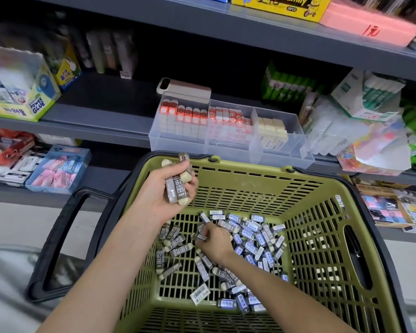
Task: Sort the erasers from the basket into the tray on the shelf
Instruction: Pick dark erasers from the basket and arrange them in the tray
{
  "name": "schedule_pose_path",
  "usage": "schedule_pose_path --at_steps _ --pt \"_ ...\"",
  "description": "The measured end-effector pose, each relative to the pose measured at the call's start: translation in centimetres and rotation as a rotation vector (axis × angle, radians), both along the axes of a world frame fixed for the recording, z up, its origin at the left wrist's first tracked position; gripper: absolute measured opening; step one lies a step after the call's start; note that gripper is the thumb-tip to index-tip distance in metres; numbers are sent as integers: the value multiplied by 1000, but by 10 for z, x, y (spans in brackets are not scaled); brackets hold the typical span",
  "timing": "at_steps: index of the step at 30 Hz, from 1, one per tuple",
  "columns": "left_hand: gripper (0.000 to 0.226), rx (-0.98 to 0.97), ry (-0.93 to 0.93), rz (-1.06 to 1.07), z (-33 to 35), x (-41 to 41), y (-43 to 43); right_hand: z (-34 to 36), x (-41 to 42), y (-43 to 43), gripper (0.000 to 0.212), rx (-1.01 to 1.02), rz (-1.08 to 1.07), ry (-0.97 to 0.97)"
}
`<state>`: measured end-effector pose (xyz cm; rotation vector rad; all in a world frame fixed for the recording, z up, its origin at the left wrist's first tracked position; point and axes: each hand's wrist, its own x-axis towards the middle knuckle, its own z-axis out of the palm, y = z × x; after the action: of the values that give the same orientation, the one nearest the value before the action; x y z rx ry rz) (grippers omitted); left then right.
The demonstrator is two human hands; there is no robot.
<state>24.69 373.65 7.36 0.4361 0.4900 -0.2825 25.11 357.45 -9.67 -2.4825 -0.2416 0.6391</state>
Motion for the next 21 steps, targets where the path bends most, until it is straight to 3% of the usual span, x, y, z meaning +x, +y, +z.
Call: schedule_pose_path --at_steps 6,10,13,18,21 --pt "21 162 36 34 0 -2 -3 41 5 -3 23 486 -334 412" --pt "18 509 31 -7 -2 -6 -6 112 18 -19 12 836 -342 666" --pt "21 512 8 -15 -2 -8 -11 164 22 -29 13 1105 -324 779" --pt "31 385 -199 -30 5 -7 -18 210 25 -19 33 1169 -255 756" --pt "32 363 -227 -5 3 -6 -15 218 27 -12 43 1167 -207 746"
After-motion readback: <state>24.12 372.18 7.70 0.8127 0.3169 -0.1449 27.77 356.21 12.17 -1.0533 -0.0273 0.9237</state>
